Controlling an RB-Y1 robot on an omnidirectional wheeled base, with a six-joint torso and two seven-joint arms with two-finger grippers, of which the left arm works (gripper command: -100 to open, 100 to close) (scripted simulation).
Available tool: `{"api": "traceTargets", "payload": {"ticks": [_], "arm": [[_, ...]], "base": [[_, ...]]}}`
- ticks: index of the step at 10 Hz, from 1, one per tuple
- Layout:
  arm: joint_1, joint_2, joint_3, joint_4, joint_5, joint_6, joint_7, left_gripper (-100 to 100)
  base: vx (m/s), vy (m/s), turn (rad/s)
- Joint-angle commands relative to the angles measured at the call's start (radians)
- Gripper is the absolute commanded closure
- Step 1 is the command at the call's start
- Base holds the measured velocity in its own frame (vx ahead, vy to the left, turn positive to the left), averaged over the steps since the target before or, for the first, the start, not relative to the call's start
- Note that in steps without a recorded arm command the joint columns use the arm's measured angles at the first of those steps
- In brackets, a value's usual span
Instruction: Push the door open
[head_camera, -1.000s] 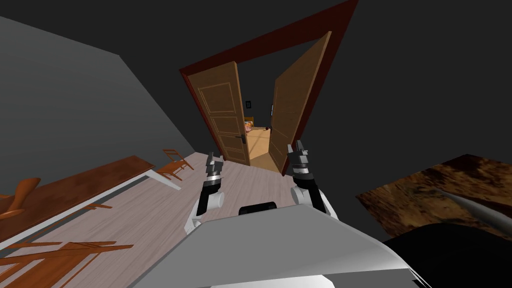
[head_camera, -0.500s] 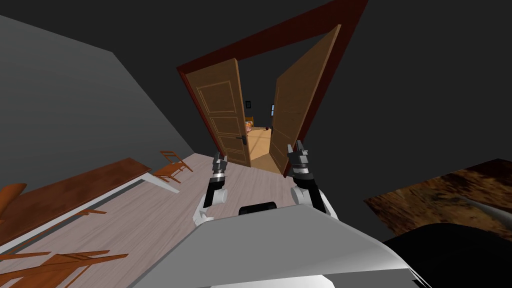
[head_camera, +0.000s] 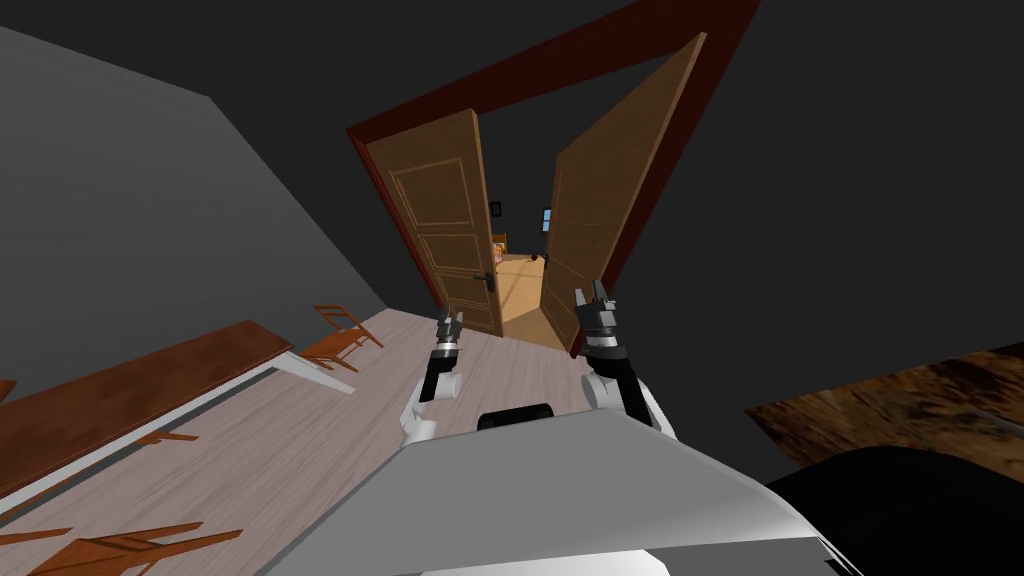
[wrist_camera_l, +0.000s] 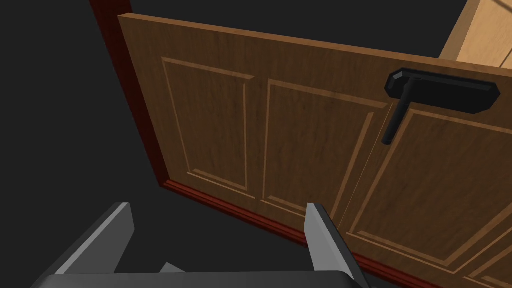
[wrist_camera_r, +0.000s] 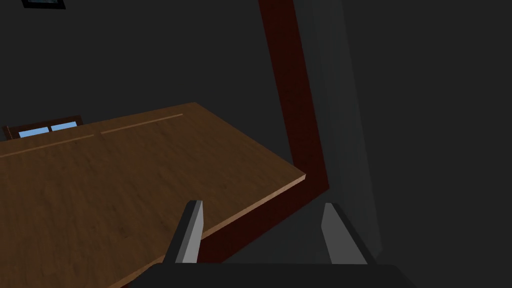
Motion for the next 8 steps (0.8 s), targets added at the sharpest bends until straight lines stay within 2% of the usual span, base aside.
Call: {"api": "traceTargets", "payload": {"ticks": [1, 4, 5, 8], "arm": [[-0.024, 0.003, -0.008, 0.045, -0.003, -0.001, 0.002, -100], [-0.076, 0.004, -0.021, 0.125, -0.010, 0.002, 0.004, -100], [-0.076, 0.004, -0.021, 0.130, -0.010, 0.002, 0.004, -100], [-0.129, 0.004, -0.035, 0.212, -0.016, 0.004, 0.006, -100]], "base": [[0.099, 0.062, -0.019], [0.104, 0.066, -0.018], [0.053, 0.040, -0.006], [0.070, 0.056, -0.014]]}}
